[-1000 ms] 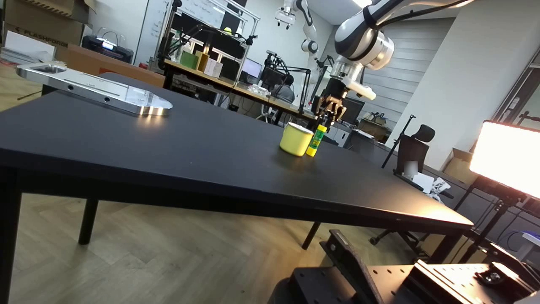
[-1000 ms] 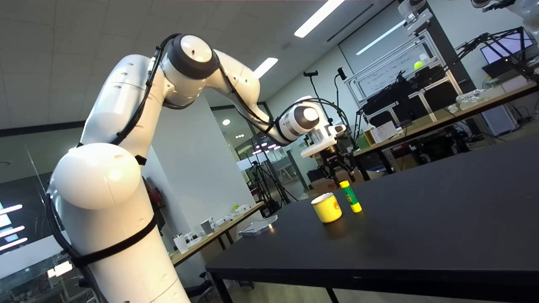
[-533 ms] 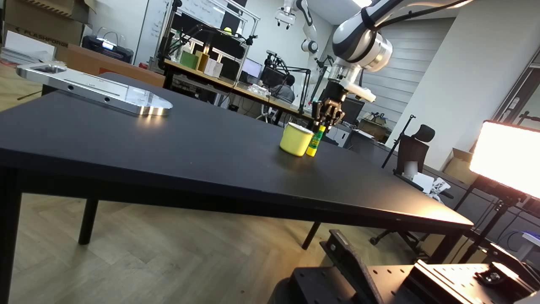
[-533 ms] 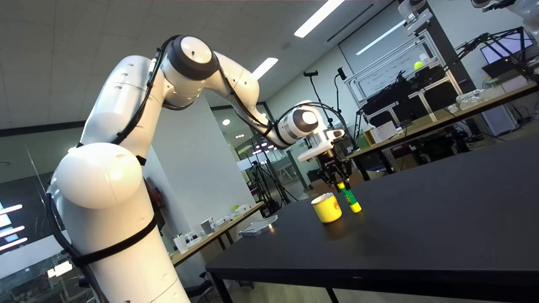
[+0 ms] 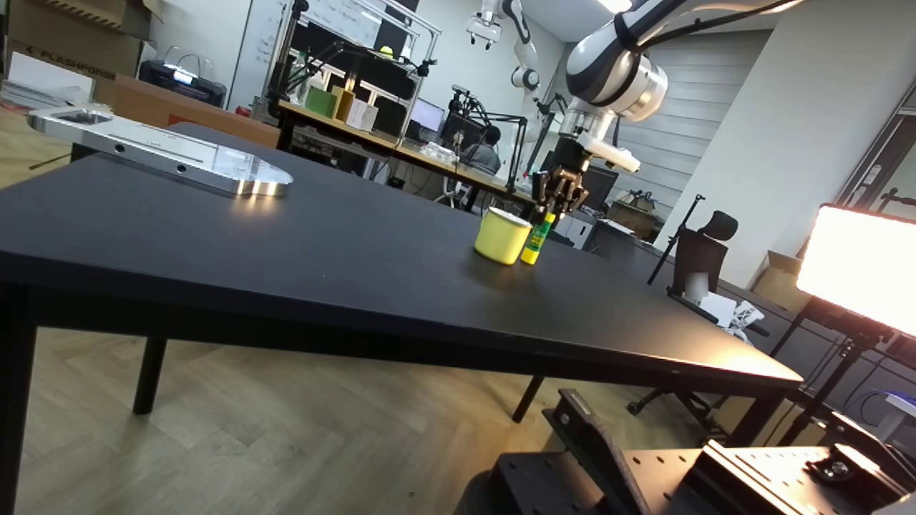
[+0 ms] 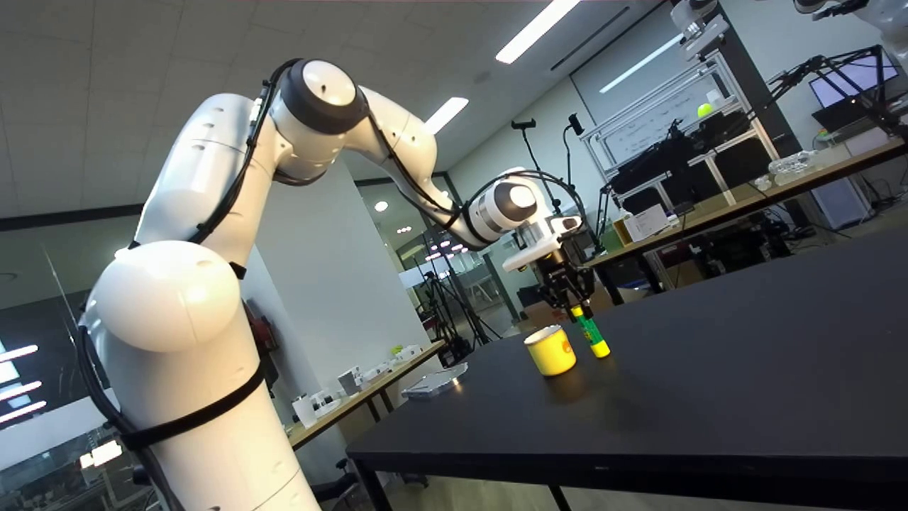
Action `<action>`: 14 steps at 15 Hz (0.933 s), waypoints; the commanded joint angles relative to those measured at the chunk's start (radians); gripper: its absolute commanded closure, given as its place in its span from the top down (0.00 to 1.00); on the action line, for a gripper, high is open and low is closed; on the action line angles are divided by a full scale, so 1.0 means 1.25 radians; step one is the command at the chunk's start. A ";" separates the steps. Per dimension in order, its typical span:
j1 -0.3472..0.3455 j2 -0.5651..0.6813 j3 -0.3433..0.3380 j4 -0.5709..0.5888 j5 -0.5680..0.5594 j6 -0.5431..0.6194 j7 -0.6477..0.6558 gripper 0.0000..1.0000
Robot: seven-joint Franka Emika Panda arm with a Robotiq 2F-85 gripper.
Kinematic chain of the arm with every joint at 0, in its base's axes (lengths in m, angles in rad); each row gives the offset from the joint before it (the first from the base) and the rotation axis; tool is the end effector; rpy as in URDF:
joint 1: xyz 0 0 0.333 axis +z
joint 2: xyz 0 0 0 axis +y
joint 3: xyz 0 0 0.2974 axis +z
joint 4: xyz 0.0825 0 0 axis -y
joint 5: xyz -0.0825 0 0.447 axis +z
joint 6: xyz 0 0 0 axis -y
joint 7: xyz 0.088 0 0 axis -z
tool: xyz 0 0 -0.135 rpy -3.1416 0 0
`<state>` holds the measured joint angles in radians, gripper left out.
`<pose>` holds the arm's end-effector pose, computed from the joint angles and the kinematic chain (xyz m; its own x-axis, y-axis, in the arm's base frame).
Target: Pick up the object and put it in the cup
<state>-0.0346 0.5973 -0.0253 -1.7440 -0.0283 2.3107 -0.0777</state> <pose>0.6963 -0.0426 0.1429 0.9986 0.0408 -0.0335 0.0419 -0.9986 0.0320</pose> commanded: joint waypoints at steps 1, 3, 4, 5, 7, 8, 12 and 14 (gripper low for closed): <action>0.023 -0.046 -0.017 0.004 -0.029 -0.047 0.052 0.09; 0.033 -0.078 -0.019 0.003 -0.048 -0.080 0.060 0.09; 0.040 -0.100 -0.019 -0.001 -0.060 -0.099 0.063 0.09; 0.045 -0.118 -0.018 -0.003 -0.068 -0.115 0.066 0.09; 0.053 -0.159 -0.011 -0.009 -0.081 -0.149 0.070 0.09; 0.056 -0.178 -0.007 -0.012 -0.081 -0.161 0.069 0.09; 0.065 -0.217 0.014 -0.033 -0.061 -0.160 0.070 0.09; 0.066 -0.218 0.024 -0.041 -0.048 -0.159 0.065 0.09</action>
<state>0.0424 0.3507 -0.0099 -1.7586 -0.0986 2.1163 -0.0277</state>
